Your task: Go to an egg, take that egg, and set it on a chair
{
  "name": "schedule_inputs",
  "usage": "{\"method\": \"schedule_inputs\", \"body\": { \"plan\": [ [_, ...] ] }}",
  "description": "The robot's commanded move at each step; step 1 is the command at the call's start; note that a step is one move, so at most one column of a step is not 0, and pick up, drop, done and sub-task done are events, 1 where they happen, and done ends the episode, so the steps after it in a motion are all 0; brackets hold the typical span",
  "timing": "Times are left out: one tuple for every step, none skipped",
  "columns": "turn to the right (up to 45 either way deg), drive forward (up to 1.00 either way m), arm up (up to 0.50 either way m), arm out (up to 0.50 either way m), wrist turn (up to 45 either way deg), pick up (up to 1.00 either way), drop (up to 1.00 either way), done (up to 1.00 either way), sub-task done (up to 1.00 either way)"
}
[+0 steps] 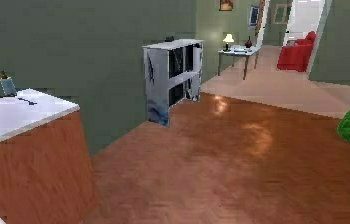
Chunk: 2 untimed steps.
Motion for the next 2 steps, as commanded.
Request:
{"method": "schedule_inputs", "body": {
  "plan": [
    [0.0, 0.55, 0.00, 0.00, 0.0, 0.00, 0.00, 0.00, 0.00],
    [45.0, 0.00, 0.00, 0.00, 0.0, 0.00, 0.00, 0.00, 0.00]
  ]
}}
